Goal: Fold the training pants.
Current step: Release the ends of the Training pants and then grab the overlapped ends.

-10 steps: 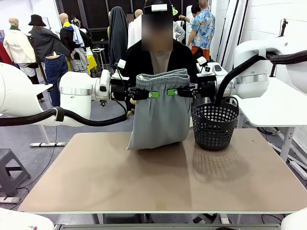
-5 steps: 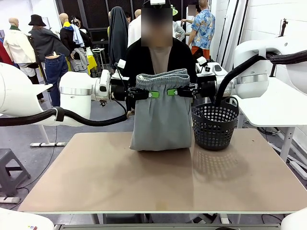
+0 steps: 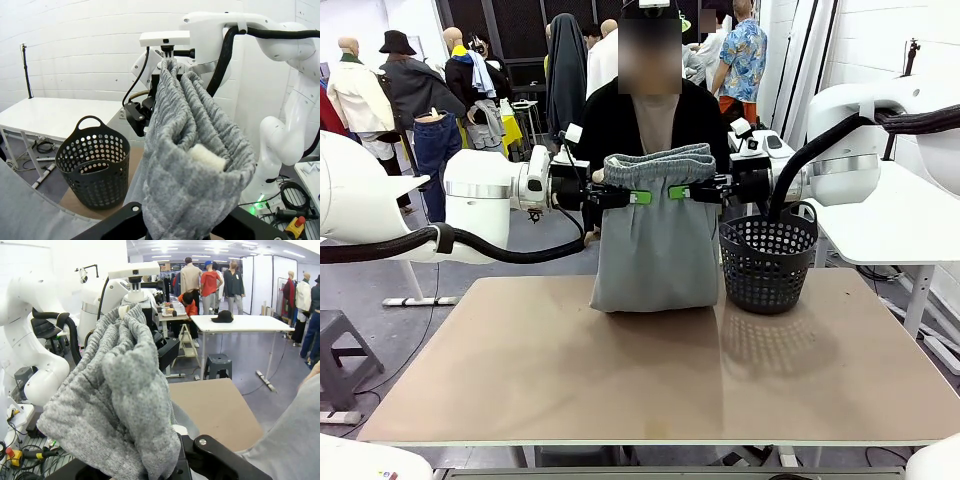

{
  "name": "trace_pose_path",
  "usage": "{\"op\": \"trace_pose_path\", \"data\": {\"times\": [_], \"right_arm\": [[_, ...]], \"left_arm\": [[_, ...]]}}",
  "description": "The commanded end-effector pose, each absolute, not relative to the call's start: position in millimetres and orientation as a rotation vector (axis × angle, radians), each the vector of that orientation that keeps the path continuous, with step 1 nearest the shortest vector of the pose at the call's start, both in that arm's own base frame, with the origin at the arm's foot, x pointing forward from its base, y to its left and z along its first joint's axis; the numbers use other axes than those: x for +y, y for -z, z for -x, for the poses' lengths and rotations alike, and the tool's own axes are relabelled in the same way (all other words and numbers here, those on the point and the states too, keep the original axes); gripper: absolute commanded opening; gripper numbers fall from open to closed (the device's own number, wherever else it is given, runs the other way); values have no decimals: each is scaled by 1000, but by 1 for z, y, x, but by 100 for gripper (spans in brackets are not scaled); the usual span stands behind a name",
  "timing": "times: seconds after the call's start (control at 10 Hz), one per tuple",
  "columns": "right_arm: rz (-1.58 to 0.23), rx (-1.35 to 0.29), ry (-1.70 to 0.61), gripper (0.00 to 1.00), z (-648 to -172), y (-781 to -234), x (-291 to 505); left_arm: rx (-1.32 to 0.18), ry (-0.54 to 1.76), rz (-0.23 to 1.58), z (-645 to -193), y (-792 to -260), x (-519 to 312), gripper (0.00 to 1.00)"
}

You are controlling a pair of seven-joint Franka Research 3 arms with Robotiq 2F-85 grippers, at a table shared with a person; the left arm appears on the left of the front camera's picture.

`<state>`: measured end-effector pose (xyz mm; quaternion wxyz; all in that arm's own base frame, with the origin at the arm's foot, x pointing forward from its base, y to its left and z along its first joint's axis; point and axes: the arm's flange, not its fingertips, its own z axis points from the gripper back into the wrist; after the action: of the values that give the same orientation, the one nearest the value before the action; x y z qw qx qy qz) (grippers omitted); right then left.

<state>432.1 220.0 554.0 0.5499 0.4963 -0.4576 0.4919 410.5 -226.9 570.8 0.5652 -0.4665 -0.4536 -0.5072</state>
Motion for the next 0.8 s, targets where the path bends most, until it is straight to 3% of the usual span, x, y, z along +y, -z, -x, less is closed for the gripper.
{"op": "trace_pose_path", "data": {"times": [0.0, 0.7], "right_arm": [[-1174, -1085, -1168, 0, -430, -556, 221], [-1174, -1085, -1168, 0, -430, -556, 221]], "left_arm": [[-1081, 1182, 1109, -408, -574, -226, 0], [-1081, 1182, 1109, -408, -574, -226, 0]]}}
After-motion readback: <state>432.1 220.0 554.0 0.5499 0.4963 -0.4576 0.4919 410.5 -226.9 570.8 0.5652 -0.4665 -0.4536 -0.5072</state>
